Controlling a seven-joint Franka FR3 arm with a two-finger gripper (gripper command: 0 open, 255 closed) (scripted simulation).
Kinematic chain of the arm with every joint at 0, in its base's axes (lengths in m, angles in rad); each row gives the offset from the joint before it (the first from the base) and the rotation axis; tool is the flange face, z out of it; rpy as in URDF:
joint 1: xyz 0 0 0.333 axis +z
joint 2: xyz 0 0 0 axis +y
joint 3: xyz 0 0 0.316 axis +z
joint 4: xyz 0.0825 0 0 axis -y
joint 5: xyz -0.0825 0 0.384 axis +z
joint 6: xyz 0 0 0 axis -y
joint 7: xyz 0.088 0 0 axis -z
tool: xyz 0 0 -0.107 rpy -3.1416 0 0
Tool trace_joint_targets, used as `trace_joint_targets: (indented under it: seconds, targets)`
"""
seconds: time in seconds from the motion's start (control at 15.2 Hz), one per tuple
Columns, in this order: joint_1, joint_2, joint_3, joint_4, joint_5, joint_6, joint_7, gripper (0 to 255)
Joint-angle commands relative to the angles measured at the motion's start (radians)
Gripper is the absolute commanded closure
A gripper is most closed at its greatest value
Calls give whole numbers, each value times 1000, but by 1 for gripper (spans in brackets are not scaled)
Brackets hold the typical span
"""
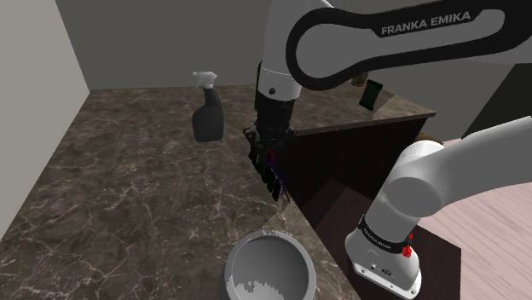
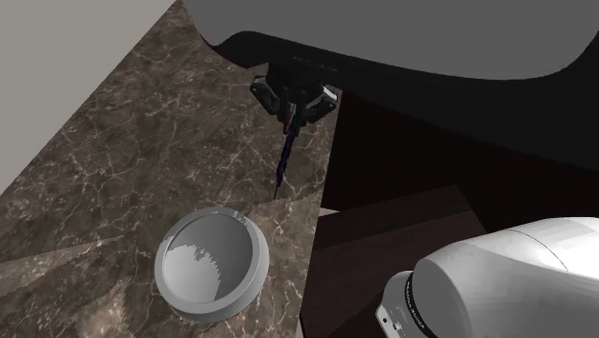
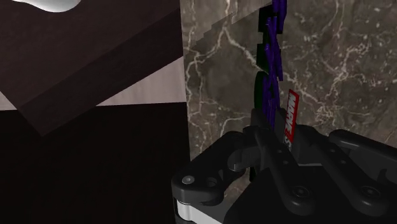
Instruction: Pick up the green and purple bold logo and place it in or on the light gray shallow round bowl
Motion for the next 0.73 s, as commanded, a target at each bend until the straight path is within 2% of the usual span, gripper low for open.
trace_joint_targets:
  seconds: [0.0,0.66]
  targets:
    - [-4,-2,-9,30,-9,-32,3,255]
    - [-15,-11,-44,154,-41,-165,17,255]
